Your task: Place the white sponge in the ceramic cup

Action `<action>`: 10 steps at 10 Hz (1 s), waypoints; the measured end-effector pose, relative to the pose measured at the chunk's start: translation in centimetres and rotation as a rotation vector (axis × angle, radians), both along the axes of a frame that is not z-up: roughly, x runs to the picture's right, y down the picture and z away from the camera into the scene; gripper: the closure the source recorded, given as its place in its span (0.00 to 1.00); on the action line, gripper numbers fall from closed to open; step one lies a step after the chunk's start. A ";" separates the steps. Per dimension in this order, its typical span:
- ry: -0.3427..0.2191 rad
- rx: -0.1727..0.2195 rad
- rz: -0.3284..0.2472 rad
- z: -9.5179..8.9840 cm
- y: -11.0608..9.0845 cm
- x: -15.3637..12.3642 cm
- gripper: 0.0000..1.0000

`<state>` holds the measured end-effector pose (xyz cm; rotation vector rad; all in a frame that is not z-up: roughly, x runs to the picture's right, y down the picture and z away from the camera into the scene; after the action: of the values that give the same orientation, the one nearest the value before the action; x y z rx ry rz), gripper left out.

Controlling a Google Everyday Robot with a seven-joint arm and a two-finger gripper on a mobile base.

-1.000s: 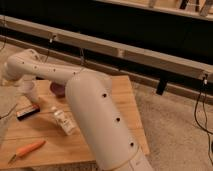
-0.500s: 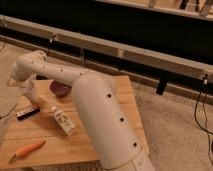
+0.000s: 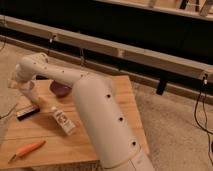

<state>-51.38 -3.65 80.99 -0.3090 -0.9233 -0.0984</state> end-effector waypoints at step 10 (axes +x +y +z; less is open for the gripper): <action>-0.007 -0.017 -0.008 1.6 1.1 0.1 0.20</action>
<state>-51.28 -2.54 82.55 -0.3287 -0.9306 -0.0989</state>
